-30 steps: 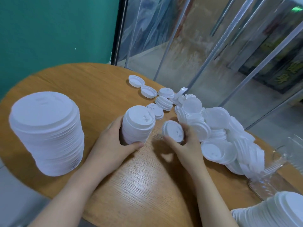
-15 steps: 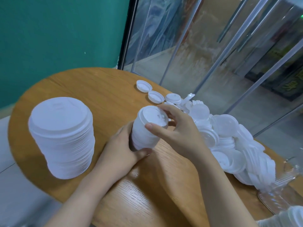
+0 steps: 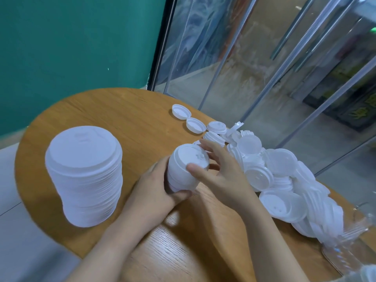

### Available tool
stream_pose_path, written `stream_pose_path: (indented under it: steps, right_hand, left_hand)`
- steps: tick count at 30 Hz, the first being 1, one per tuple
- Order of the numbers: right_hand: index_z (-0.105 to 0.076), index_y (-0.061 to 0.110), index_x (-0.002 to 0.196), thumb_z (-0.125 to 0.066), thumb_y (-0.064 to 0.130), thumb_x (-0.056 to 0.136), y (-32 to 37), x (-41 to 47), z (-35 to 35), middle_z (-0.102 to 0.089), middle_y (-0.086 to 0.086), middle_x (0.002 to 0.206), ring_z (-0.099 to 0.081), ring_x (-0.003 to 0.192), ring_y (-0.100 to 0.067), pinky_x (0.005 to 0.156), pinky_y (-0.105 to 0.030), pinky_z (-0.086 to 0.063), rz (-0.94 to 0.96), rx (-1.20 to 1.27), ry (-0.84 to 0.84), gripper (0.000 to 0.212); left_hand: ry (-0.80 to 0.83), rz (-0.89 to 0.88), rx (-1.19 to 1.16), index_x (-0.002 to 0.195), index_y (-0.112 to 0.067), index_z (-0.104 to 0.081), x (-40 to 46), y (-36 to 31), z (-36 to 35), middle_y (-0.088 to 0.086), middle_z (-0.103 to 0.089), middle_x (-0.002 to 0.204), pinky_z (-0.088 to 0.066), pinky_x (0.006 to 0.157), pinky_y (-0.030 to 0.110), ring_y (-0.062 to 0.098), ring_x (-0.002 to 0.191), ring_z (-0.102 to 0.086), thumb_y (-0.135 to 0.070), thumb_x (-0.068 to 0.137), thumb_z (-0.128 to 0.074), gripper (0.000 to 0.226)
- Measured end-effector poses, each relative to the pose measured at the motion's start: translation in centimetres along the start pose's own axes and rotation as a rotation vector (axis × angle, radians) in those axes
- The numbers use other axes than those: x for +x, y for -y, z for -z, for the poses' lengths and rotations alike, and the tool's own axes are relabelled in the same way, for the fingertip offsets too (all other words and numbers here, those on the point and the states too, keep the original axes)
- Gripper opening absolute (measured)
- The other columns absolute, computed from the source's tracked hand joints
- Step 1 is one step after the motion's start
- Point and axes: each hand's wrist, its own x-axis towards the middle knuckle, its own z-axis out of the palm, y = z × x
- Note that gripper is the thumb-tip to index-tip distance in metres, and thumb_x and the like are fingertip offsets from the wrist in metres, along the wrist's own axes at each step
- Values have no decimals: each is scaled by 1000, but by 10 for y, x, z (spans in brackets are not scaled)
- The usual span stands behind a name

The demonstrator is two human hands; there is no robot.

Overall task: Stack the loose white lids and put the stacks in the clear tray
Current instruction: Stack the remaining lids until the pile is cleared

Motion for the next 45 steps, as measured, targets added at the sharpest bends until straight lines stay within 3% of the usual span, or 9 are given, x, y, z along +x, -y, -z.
stream_pose_path:
  steps: [4, 8, 14, 19, 25, 32, 36, 41, 45]
  right_hand:
    - [-65, 33, 117, -68, 47, 96, -30, 28, 5, -69, 21, 114, -62, 109, 4, 81, -13, -47, -83, 85, -262, 26]
    - [-61, 19, 132, -76, 47, 89, -75, 57, -6, -61, 10, 127, -60, 115, -9, 82, -19, -46, -204, -91, -297, 53]
    - [-58, 22, 135, -81, 43, 83, -97, 83, -18, -58, 4, 133, -54, 124, -18, 104, -41, -47, -204, -178, -237, 60]
    - [-61, 20, 135, -80, 40, 84, -107, 86, -23, -59, 3, 133, -51, 123, -17, 97, -31, -41, -147, -252, -236, 58]
    - [-64, 24, 126, -80, 51, 81, -115, 85, -23, -65, 6, 120, -58, 113, -15, 96, -43, -52, -158, -206, -276, 54]
    - [-68, 28, 119, -82, 45, 83, -70, 80, 0, -69, 15, 113, -62, 107, -6, 85, -22, -50, -107, 23, -402, 42]
    - [-69, 31, 111, -84, 29, 86, -11, 62, 31, -70, 18, 107, -65, 106, 0, 83, -14, -50, 84, 75, -236, 29]
    - [-63, 34, 128, -86, 30, 82, 31, 37, 51, -68, 18, 121, -60, 121, -1, 100, -25, -50, 158, -121, 111, 52]
    - [-61, 35, 134, -86, 34, 80, 39, 30, 54, -65, 22, 124, -55, 123, 8, 105, -26, -48, 120, -239, 206, 59]
  left_hand:
    - [-7, -14, 2, 128, -52, -51, -2, 1, 1, -32, -60, 119, -41, 87, 13, -13, 112, -52, -44, 66, -91, 74]
    - [-1, -18, 23, 125, -56, -48, -2, 1, 2, -39, -56, 116, -38, 84, 7, -18, 112, -49, -44, 67, -93, 74]
    - [-28, -30, 31, 126, -54, -51, -3, 3, -3, -40, -56, 118, -39, 85, 8, -17, 114, -50, -42, 65, -93, 76]
    - [-21, -50, 38, 122, -55, -52, -3, 3, -3, -41, -56, 118, -39, 83, 2, -17, 114, -51, -41, 65, -93, 71]
    - [-20, -48, 53, 121, -56, -52, -2, 4, -3, -41, -57, 116, -36, 83, -2, -18, 112, -51, -39, 63, -95, 74]
    - [-14, -46, 51, 121, -53, -53, -5, 0, -3, -42, -56, 115, -36, 83, -2, -18, 112, -51, -40, 64, -94, 72]
    - [-3, -37, 55, 118, -57, -50, -7, -2, -3, -43, -55, 114, -37, 83, 1, -20, 111, -50, -41, 66, -93, 69]
    - [1, -12, 25, 124, -53, -51, -8, -2, -3, -35, -60, 110, -39, 77, 0, -17, 106, -53, -38, 71, -91, 68]
    - [6, 1, 25, 118, -52, -52, -8, -3, -3, -32, -60, 107, -43, 73, 10, -11, 102, -57, -39, 72, -89, 60]
